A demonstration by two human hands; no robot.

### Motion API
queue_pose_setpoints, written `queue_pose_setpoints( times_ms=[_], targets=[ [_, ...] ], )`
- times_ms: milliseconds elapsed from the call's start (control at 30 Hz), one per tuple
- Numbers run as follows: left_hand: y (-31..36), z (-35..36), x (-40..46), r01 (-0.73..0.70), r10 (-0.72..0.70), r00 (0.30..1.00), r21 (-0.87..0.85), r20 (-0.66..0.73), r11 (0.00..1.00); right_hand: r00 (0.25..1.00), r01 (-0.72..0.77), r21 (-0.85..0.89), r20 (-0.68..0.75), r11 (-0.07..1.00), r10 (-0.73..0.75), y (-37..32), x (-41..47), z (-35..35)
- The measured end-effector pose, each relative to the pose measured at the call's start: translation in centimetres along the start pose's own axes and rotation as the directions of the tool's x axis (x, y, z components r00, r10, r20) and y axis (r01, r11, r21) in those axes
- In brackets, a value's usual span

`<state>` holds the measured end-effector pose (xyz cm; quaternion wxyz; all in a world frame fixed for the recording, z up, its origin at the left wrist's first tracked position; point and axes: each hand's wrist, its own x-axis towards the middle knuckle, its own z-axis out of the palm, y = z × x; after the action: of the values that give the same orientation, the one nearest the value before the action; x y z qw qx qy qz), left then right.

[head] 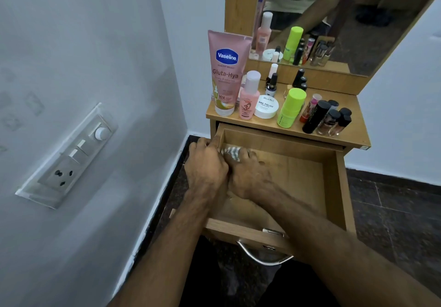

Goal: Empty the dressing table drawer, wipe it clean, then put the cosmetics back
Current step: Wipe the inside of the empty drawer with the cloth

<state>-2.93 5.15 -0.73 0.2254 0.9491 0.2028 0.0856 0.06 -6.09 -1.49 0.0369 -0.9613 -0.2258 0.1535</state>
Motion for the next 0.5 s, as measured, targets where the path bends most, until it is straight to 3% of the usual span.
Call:
queue_pose_setpoints(
  times_ms=[100,300,500],
  targets=[
    [-0.2,-0.1,0.1,-0.011,0.011,1.000,0.025,0.000,1.000,0.995,-0.098,0.078,0.018,0.992,0.097,1.9,0.8,-0.9],
    [0.1,0.2,0.0,-0.036,0.037,0.999,0.064,-0.002,0.997,0.959,-0.280,0.069,0.057,0.957,0.277,5.7,-1.0,-0.9],
    [0.1,0.1,-0.2,-0.030,0.029,0.999,0.086,0.016,0.996,0.981,-0.175,0.055,0.094,0.983,0.169,1.2,1.2,-1.9]
  ],
)
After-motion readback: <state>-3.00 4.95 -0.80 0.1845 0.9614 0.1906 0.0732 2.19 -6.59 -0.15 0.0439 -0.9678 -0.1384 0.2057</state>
